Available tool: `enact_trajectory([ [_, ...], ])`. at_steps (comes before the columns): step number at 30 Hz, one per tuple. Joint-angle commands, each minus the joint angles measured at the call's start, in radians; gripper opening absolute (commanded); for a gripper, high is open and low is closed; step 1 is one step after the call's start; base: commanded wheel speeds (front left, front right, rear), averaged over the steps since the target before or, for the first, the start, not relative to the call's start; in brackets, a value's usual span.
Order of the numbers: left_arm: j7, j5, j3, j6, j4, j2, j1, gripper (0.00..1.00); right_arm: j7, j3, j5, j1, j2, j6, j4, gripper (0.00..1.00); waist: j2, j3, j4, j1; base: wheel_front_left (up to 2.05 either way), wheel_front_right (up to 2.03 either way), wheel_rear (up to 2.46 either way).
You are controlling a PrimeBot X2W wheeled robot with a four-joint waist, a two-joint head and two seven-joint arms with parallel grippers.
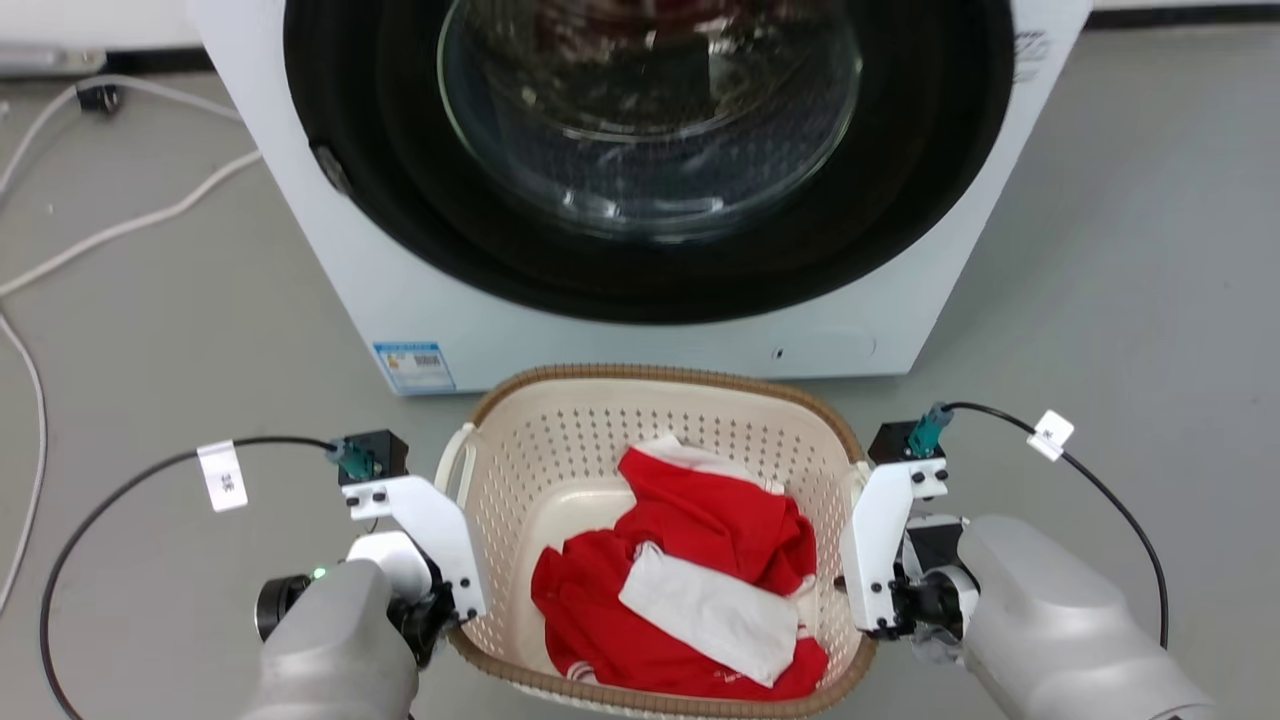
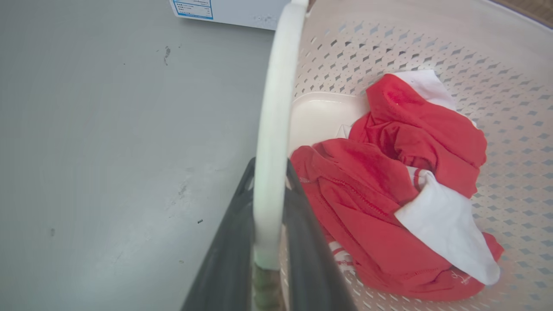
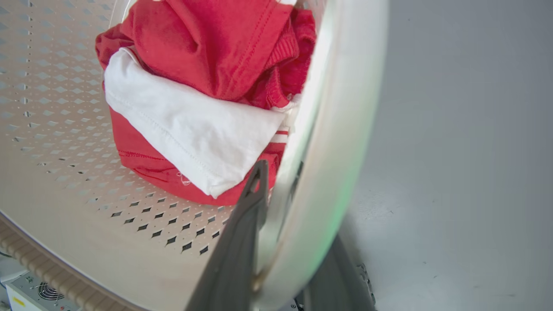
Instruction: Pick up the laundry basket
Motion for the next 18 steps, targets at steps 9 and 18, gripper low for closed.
enact_trajectory([
  [9, 0.019, -0.036, 0.007, 0.019, -0.008, -0.022, 0.073, 0.00, 0.000, 0.035, 0.055, 0.060, 0.002, 0.017, -0.020, 0.00, 0.0000, -0.124, -0.028, 0.0002, 0.00, 0.00, 0.00],
  [18, 0.069, -0.063, -0.001, 0.047, -0.007, -0.030, 0.124, 0.00, -0.002, 0.070, 0.090, 0.102, 0.003, 0.017, -0.010, 0.00, 0.0000, -0.167, -0.027, 0.0002, 0.00, 0.00, 0.00],
])
